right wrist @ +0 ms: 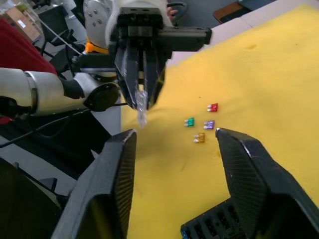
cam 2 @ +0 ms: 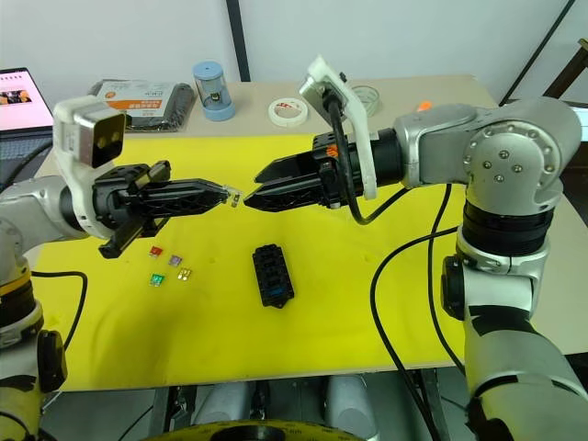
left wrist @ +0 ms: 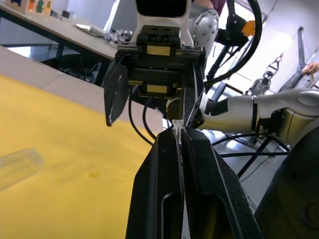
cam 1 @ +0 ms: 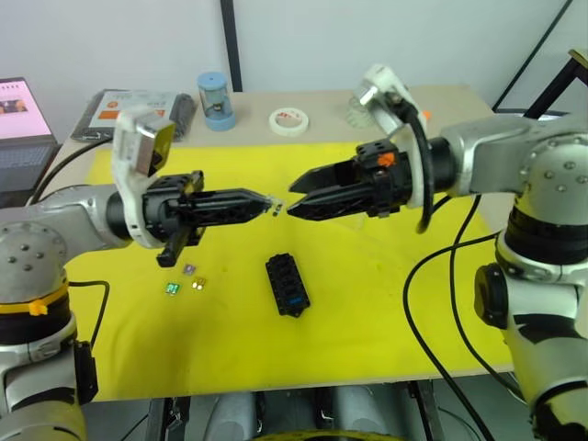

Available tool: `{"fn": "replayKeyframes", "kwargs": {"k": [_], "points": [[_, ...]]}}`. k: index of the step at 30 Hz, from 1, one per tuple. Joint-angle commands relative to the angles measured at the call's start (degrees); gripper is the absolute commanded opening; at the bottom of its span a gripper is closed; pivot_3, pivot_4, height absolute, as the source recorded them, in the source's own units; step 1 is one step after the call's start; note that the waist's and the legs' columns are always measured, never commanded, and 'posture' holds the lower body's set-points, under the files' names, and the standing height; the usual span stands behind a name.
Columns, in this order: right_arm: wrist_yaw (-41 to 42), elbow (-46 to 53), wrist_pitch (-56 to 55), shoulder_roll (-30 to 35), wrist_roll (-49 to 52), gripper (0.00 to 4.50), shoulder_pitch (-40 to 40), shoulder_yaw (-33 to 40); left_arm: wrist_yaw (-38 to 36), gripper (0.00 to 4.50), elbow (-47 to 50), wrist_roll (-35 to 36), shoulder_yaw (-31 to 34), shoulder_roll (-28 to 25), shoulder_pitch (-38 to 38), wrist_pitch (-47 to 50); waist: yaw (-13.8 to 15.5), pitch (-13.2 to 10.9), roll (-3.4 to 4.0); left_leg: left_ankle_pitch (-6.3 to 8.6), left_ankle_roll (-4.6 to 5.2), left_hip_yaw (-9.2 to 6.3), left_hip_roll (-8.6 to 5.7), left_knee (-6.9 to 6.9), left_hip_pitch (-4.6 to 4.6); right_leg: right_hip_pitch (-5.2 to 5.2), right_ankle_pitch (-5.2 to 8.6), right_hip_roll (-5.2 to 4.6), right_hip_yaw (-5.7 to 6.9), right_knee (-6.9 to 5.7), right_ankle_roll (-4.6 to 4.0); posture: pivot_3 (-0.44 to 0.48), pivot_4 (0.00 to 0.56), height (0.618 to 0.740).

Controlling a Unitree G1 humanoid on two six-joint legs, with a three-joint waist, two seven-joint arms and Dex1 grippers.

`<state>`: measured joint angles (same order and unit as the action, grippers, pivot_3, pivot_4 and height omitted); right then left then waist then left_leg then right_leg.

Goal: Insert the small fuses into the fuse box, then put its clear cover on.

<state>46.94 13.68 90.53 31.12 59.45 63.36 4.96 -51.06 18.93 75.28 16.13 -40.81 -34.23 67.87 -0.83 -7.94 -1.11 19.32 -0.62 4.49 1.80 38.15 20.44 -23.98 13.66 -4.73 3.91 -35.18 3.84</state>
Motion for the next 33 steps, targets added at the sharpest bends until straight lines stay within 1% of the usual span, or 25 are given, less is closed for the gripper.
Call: {"fn": "replayKeyframes", "kwargs": {"k": [1, 9, 12, 13, 24, 25, 26, 28, 33], "points": [[-0.1, -0.6, -0.2, 0.0, 1.9, 2.85, 2.1, 1.3, -0.4, 0.00, 0.1, -1.0, -1.1, -0.1, -0.9, -2.7, 0.0, 0.0, 0.00, 0.00, 0.00, 0.00, 0.00, 0.00, -0.01, 0.00, 0.00, 0.02, 0.00, 0.00, 0.00, 0.000, 0.150, 0.740], [0.4, -0.9, -1.1, 1.1, 2.5, 2.85, 1.9, -0.4, 0.3, 0.00, -0.4, -2.3, -2.1, 0.2, -1.3, -5.6, 0.0, 0.0, 0.00, 0.00, 0.00, -0.01, 0.00, 0.00, 0.01, 0.00, 0.00, 0.04, 0.00, 0.01, 0.00, 0.000, 0.150, 0.740], [0.2, -1.3, -1.8, 1.0, 2.2, 2.38, 1.7, -0.9, 0.9, 0.00, -0.5, -2.0, -2.3, 0.6, -1.8, -6.1, 0.0, 0.0, 0.00, 0.00, 0.00, -0.01, 0.00, 0.00, 0.01, 0.00, 0.00, 0.04, 0.00, 0.01, 0.00, 0.000, 0.150, 0.740], [0.2, -1.4, -1.9, 1.0, 2.2, 2.09, 1.8, -1.0, 1.0, 0.00, -0.3, -2.0, -2.4, 0.7, -1.7, -6.2, 0.0, 0.0, 0.00, 0.00, 0.00, -0.01, 0.01, 0.00, 0.01, 0.00, 0.00, 0.04, 0.00, 0.01, 0.00, 0.000, 0.150, 0.740], [-0.3, -2.4, -2.5, 0.8, 3.0, 2.09, 2.4, -0.6, 0.9, 0.00, 0.2, -2.1, -2.9, 0.2, -0.1, -7.3, 0.1, 0.0, 0.00, 0.00, 0.00, -0.02, 0.01, 0.00, 0.01, 0.00, 0.00, 0.04, 0.00, 0.03, 0.00, 0.000, 0.150, 0.740], [-0.3, -2.4, -2.5, 0.8, 3.1, 1.76, 2.4, -0.6, 0.8, 0.00, 0.1, -2.1, -2.9, 0.2, -0.1, -7.4, 0.1, 0.0, 0.00, 0.00, 0.00, -0.02, 0.01, 0.00, 0.01, 0.00, 0.00, 0.04, 0.00, 0.03, 0.00, 0.000, 0.150, 0.740], [-0.4, -2.3, -2.5, 0.9, 3.1, 1.57, 2.3, -0.7, 0.8, 0.00, 0.1, -2.1, -2.9, 0.2, -0.1, -7.4, 0.1, 0.0, 0.00, 0.00, 0.00, -0.02, 0.01, 0.00, 0.01, 0.00, 0.00, 0.04, 0.00, 0.03, 0.00, 0.000, 0.150, 0.740], [-0.4, -2.3, -2.5, 1.0, 3.1, 0.93, 2.3, -0.7, 0.9, 0.00, 0.0, -2.2, -2.9, 0.2, -0.1, -7.6, 0.1, 0.0, 0.00, 0.00, 0.00, -0.02, 0.01, 0.00, 0.01, 0.00, 0.00, 0.04, 0.00, 0.03, 0.00, 0.000, 0.150, 0.740], [-0.3, -2.4, -2.6, 1.1, 3.2, 0.93, 2.3, -0.7, 0.8, 0.00, 0.1, -2.4, -2.9, 0.0, 0.2, -7.7, 0.1, 0.0, 0.00, 0.00, 0.00, -0.02, 0.01, 0.00, 0.02, 0.00, 0.00, 0.04, 0.00, 0.04, 0.00, 0.000, 0.150, 0.740]]}}
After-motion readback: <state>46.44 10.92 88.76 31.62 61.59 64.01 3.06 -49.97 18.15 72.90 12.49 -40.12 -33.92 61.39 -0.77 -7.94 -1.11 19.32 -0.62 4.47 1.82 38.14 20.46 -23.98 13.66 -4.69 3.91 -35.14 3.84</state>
